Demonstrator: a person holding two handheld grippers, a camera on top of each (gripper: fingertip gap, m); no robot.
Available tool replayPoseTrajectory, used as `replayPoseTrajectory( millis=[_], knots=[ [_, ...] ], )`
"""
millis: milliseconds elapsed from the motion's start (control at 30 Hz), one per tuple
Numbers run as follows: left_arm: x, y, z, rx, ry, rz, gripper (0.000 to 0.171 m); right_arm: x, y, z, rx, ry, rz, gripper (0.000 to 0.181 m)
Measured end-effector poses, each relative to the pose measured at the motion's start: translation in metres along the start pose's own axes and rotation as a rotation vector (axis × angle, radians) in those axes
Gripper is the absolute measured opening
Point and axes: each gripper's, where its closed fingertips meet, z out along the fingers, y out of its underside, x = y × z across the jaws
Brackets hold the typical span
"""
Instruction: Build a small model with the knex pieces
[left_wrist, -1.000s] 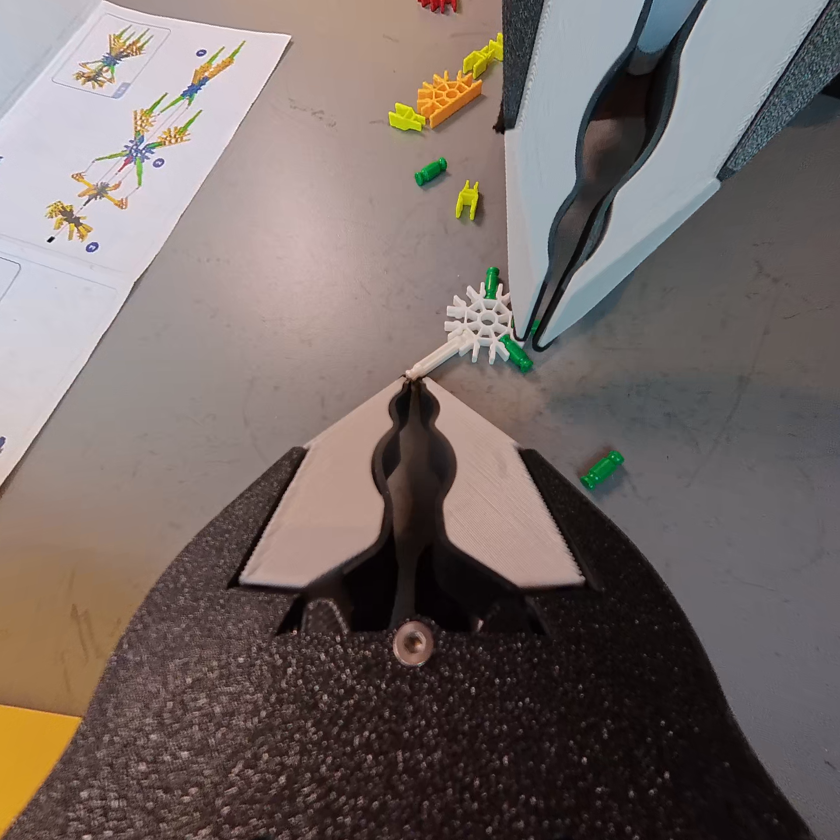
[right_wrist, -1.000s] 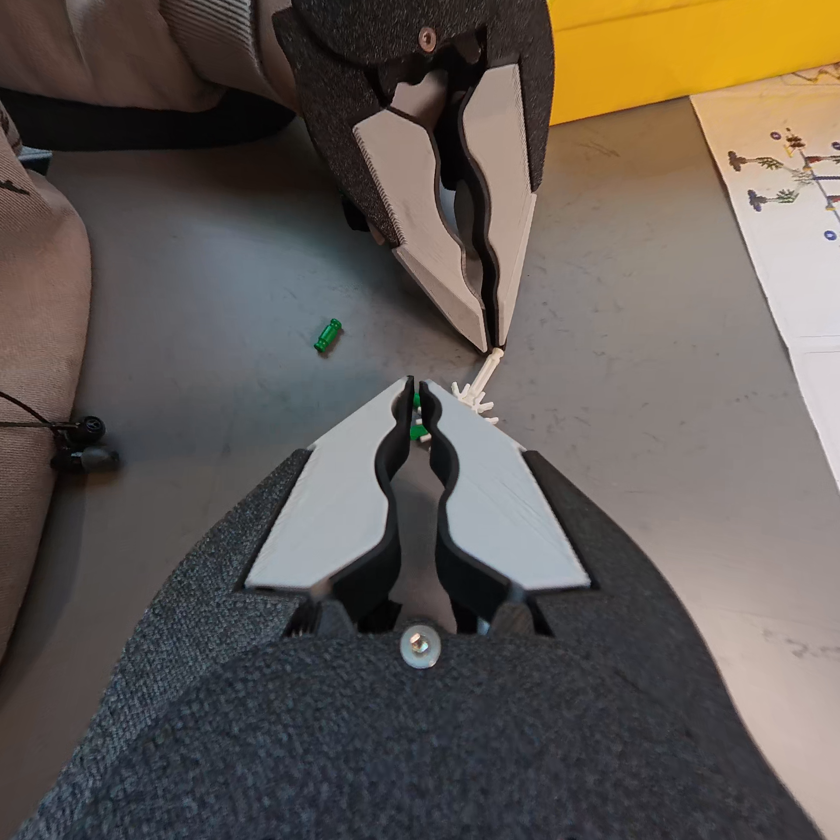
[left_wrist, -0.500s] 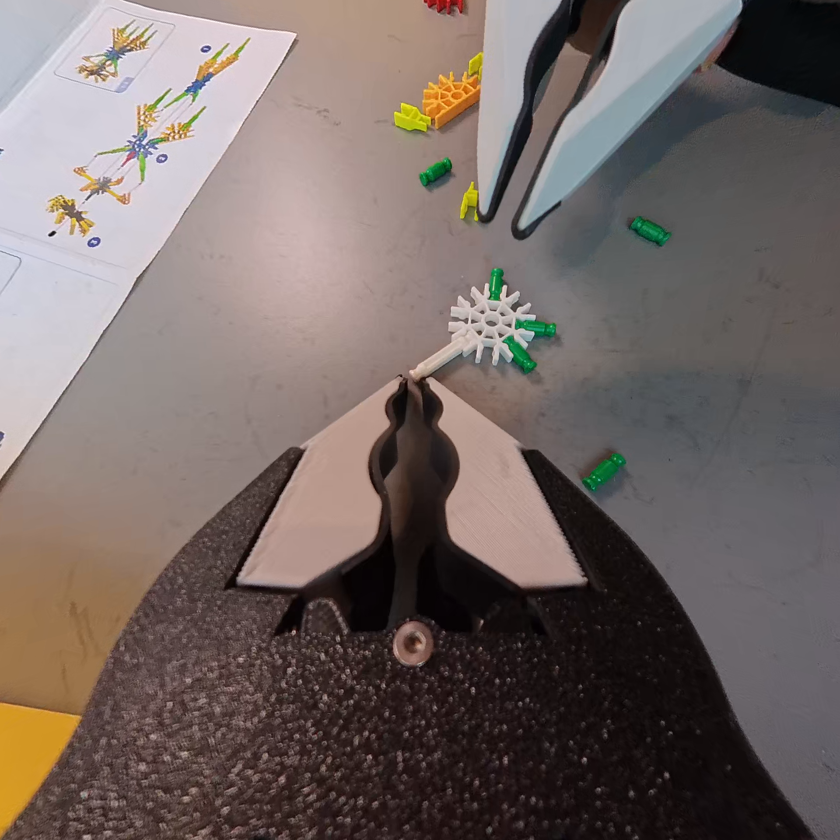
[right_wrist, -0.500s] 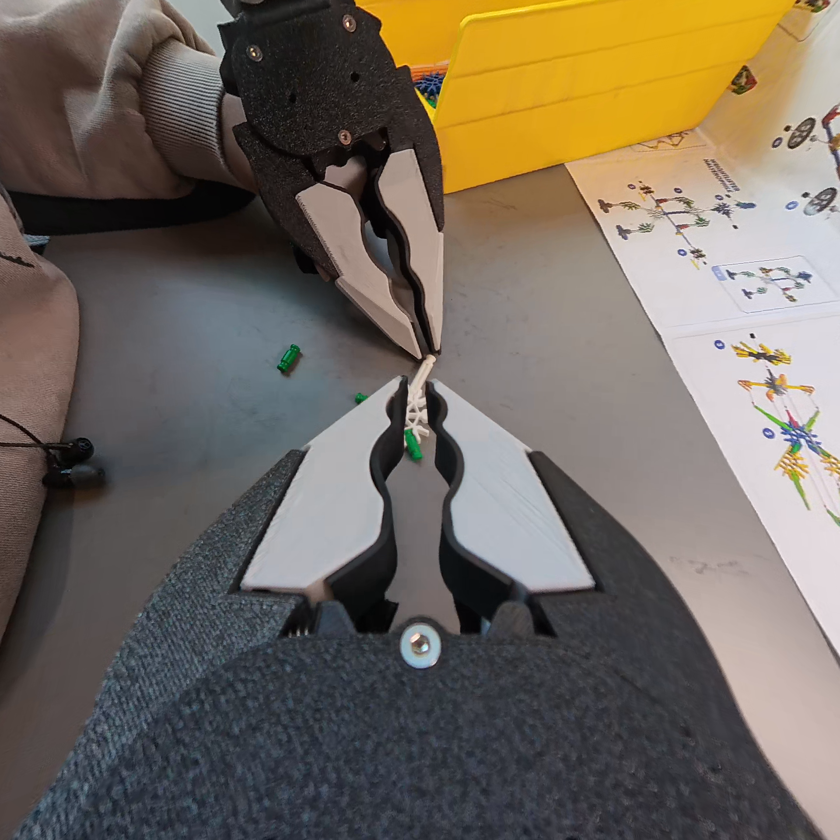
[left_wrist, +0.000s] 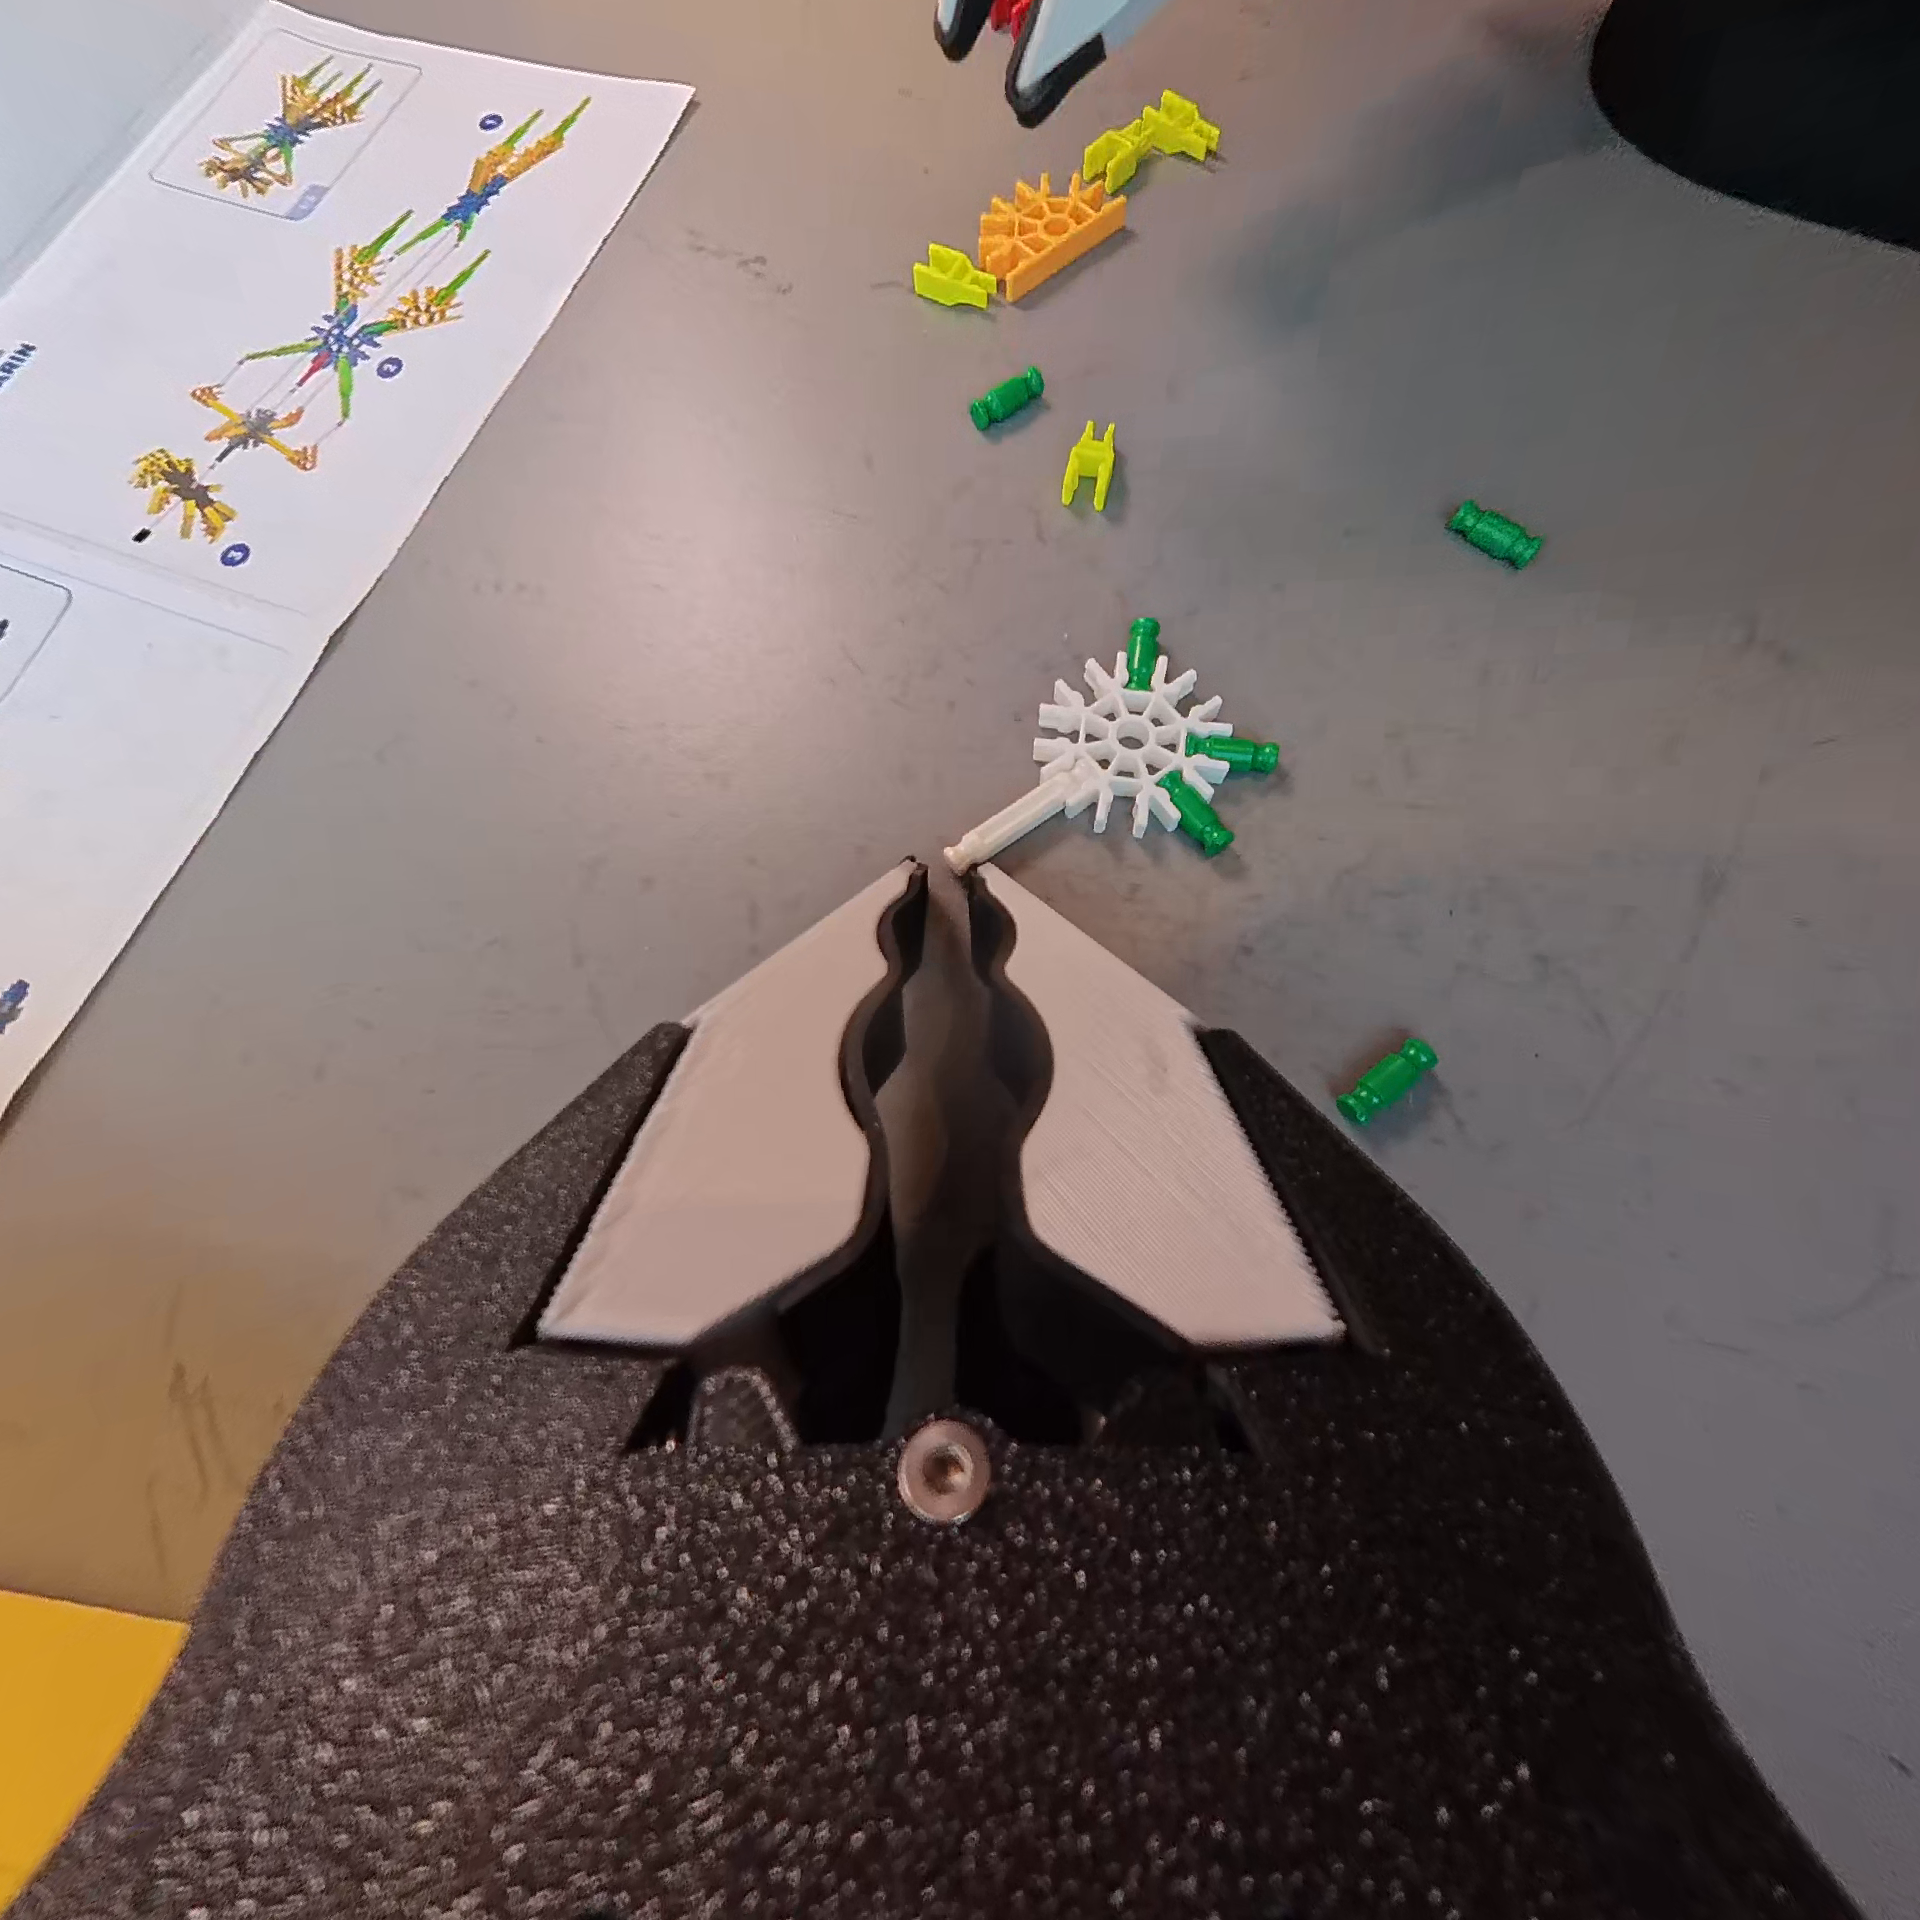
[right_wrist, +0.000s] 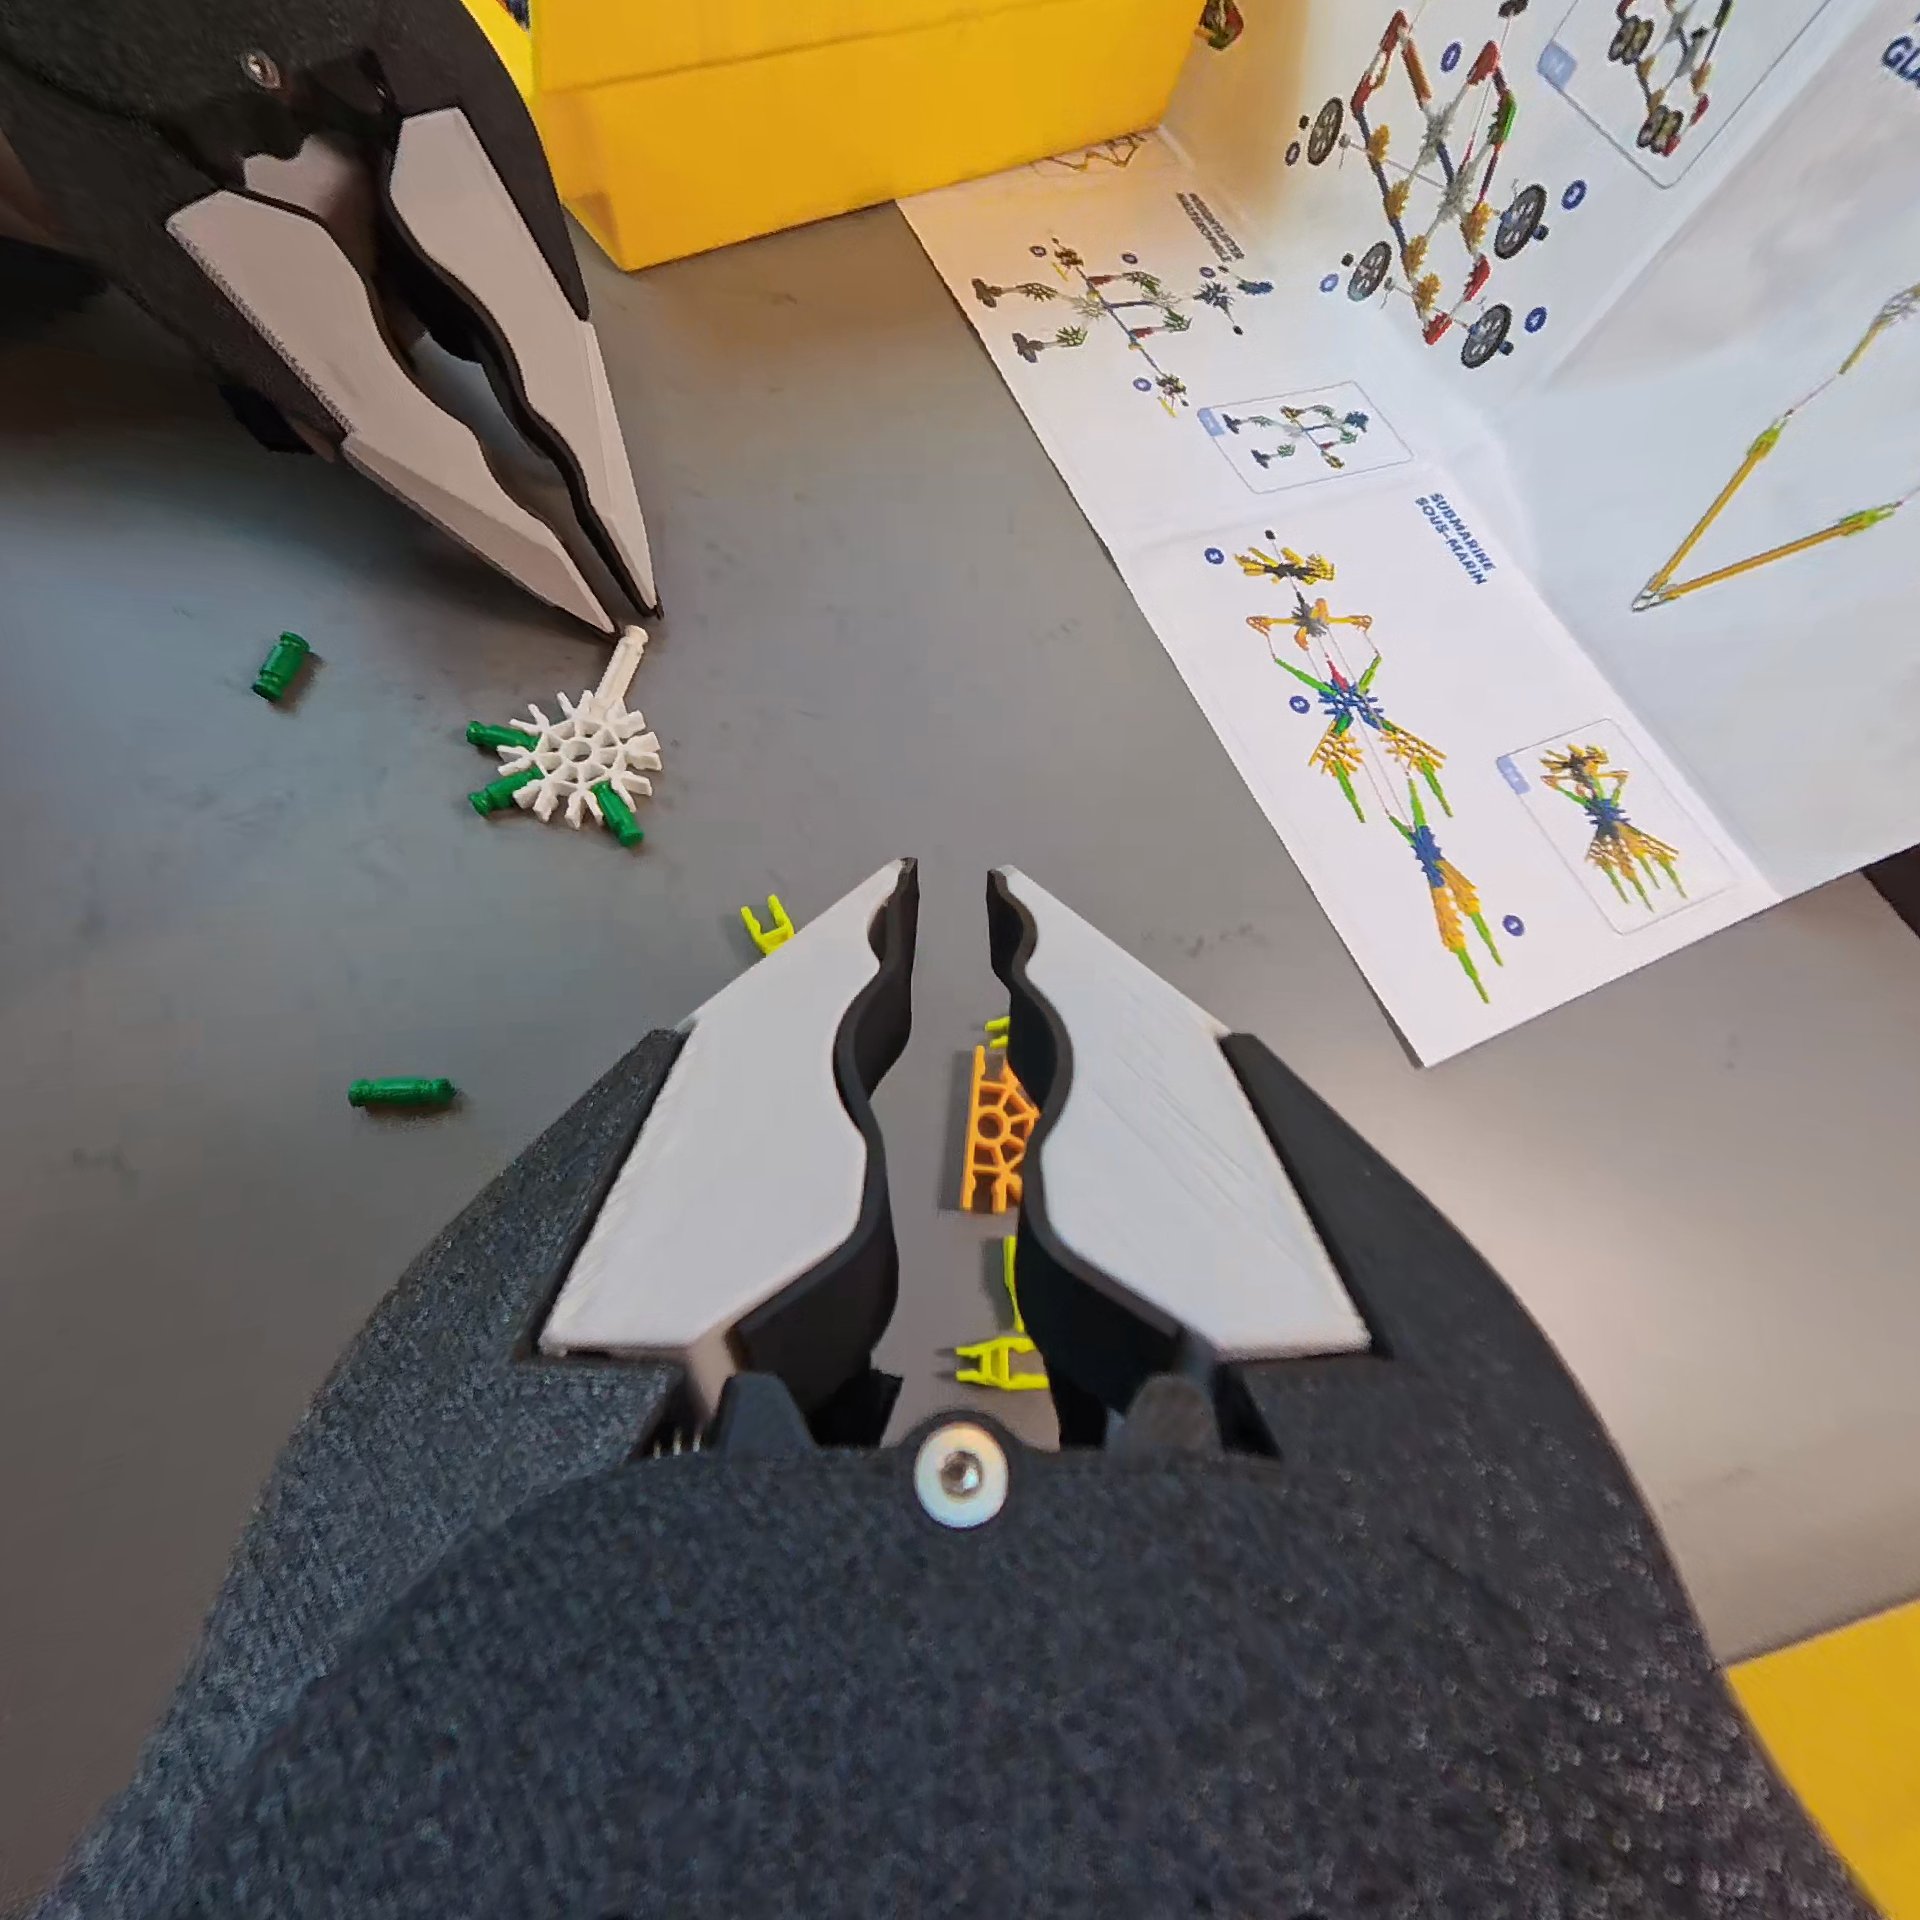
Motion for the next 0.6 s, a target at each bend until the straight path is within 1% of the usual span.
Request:
replayPoseTrajectory(
  millis=[167,300,433,500,567,600],
  knots=[
    [-0.002,-0.001,-0.001,0.007,-0.004,-0.013,0.008,-0.006,0.012,0.001,-0.057,-0.028,-0.036,0.013],
    [-0.006,-0.002,-0.004,0.025,-0.014,-0.031,0.008,-0.023,0.023,0.007,-0.114,-0.115,-0.062,0.014],
    [-0.005,-0.009,-0.009,0.066,0.001,-0.051,0.009,-0.031,0.033,0.007,-0.161,-0.161,-0.077,0.015],
    [0.005,-0.015,-0.011,0.096,0.061,-0.063,0.016,-0.034,0.035,0.009,-0.17,-0.175,-0.074,0.015],
    [0.02,-0.02,-0.01,0.108,0.144,-0.089,0.039,-0.031,0.037,0.008,-0.184,-0.16,-0.086,0.015],
    [0.024,-0.023,-0.009,0.115,0.156,-0.094,0.044,-0.027,0.037,0.006,-0.187,-0.139,-0.089,0.015]
  ],
)
